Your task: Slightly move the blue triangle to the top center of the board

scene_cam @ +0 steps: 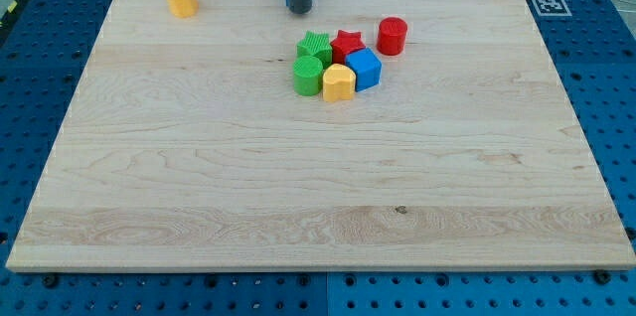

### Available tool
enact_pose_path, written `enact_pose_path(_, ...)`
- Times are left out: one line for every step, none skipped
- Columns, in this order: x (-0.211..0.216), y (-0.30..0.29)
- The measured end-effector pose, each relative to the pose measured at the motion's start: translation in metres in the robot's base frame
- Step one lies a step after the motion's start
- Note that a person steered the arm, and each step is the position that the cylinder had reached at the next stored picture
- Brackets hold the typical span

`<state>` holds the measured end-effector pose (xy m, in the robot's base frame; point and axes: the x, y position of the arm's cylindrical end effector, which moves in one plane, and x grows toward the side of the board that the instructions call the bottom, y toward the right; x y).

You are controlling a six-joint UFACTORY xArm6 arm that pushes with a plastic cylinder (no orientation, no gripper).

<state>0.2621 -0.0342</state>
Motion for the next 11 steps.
enact_pose_path(0.008, -0.029)
enact_pose_path(0.001, -0.058)
enact_pose_path(-0.006, -0.062)
enact_pose_path(-0.042, -0.062)
enact_pose_path(-0.051, -0.058)
enact_pose_path(-0.051, -0.04)
enact_pose_path(-0.051, -0.027)
enact_pose_path(-0.051, -0.023)
enact_pose_path(-0.044, -0.02)
enact_pose_path(-0.043, -0.02)
enact_pose_path(-0.043, -0.019)
